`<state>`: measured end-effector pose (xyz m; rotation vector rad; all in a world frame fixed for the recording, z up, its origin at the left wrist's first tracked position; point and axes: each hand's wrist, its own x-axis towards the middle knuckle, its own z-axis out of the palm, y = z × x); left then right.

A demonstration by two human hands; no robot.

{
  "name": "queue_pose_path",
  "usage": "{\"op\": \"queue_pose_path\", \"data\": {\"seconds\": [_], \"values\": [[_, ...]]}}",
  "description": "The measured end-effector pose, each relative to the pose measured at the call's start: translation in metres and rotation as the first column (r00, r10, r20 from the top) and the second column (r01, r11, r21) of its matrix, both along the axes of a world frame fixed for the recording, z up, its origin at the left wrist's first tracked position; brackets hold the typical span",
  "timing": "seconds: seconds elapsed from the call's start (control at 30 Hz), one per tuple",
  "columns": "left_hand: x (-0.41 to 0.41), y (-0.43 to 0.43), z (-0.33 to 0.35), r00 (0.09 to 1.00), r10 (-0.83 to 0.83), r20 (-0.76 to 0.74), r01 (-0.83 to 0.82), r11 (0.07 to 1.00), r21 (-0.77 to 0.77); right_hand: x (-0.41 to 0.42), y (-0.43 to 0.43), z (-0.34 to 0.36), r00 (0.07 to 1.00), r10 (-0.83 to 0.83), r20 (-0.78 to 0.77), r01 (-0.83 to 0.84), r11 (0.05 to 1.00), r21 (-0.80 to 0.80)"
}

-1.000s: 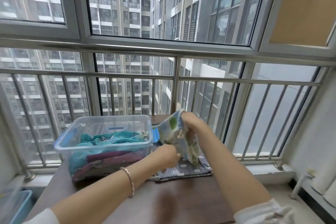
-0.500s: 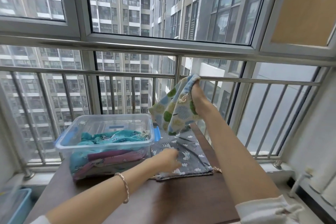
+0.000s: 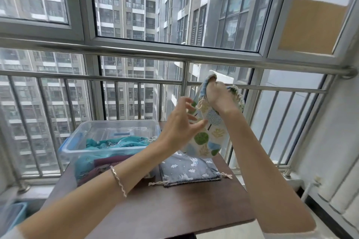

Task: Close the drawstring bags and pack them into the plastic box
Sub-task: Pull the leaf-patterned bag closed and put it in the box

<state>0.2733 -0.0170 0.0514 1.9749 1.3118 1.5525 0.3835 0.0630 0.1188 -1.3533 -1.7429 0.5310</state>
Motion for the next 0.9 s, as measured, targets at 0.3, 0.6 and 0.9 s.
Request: {"op": "queue_pose_path", "data": {"seconds": [0.3,0.6,0.9], "values": [[-0.001,-0.018,0.023,0.981,-0.071,0.181,0.073,0.997,-0.006,-0.007,-0.043,0.009,0.968,0.042,0.246,-0.014,0.994,-0.111],[-0.081,-0.032,0.039,0.988,0.078,0.135,-0.089,0.993,0.077,-0.035,-0.060,0.005,0.862,0.283,0.421,-0.208,0.954,-0.216],[-0.172,-0.031,0.027,0.905,0.365,-0.218,-0.350,0.931,0.107,-0.030,-0.014,-0.050,0.760,0.185,0.623,-0.296,0.952,0.077]]}}
